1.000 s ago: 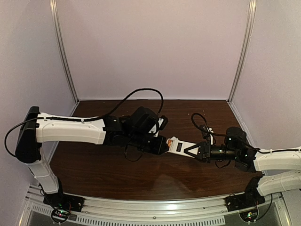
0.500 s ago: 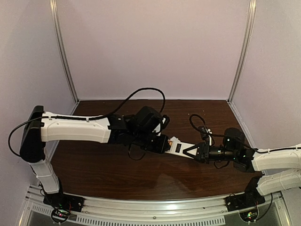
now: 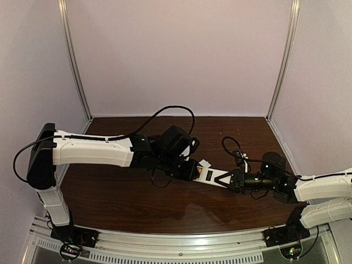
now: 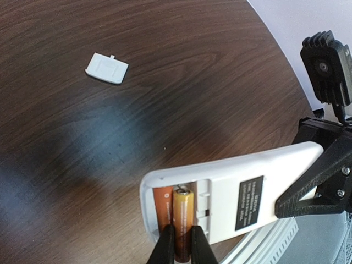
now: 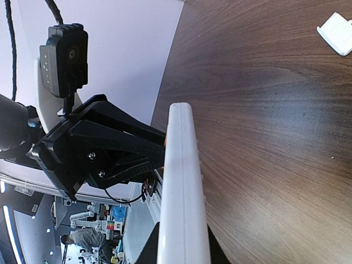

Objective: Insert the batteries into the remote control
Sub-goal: Place the battery in the battery compartment.

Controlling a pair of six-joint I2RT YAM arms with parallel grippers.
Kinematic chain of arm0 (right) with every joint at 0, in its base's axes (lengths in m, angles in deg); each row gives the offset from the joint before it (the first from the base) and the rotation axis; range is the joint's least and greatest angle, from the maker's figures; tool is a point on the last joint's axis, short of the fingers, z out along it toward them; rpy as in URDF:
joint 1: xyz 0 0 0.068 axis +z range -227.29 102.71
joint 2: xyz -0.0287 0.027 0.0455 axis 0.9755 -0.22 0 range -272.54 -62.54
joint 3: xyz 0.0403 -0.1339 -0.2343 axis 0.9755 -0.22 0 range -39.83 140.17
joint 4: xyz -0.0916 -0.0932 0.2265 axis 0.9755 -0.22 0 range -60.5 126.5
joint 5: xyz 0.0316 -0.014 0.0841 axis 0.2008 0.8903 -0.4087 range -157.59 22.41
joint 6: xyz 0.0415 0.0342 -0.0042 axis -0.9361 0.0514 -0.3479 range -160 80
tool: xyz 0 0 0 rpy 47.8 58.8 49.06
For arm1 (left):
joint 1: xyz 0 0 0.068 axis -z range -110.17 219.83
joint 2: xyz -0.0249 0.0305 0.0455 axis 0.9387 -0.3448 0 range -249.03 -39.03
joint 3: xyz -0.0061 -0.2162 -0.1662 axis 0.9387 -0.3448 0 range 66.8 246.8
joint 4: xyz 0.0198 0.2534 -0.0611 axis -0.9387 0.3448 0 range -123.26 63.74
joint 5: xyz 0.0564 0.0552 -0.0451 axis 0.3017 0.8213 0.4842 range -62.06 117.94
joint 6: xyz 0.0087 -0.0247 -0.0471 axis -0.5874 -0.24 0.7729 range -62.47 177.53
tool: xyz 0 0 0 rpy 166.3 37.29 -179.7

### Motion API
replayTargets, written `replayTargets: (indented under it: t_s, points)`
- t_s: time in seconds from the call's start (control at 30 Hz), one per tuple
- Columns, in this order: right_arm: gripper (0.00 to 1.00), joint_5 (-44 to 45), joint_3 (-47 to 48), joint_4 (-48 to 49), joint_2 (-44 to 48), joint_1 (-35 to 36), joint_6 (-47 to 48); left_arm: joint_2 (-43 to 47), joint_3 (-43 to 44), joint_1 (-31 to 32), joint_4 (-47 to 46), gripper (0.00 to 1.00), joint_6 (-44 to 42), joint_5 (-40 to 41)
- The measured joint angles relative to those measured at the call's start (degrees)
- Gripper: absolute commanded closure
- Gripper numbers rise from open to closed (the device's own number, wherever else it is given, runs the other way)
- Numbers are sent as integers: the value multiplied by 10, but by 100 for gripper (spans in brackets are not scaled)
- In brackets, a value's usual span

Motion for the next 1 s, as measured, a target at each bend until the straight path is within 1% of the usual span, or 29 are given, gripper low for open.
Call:
replayTargets:
  t_s: [0.23,0.4,0.43,0.57,0.73,1.0]
  points:
    - [100,5,0,-1,-1,0,0,-8,7,0,3,100,-1,-5]
    - [100,7,0,-9,-2,0,2,-19,21,0,21,100,-1,-6]
    - [100,7,0,-10,-2,0,2,-23,26,0,26,99,-1,-6]
    - [100,8,-1,-14,-2,0,2,-32,40,0,43,87,0,-1]
    - [100,8,-1,-9,-4,0,-3,-33,44,0,55,80,1,2]
    - [100,9,-9,8,-5,0,-10,-34,50,1,57,77,1,0]
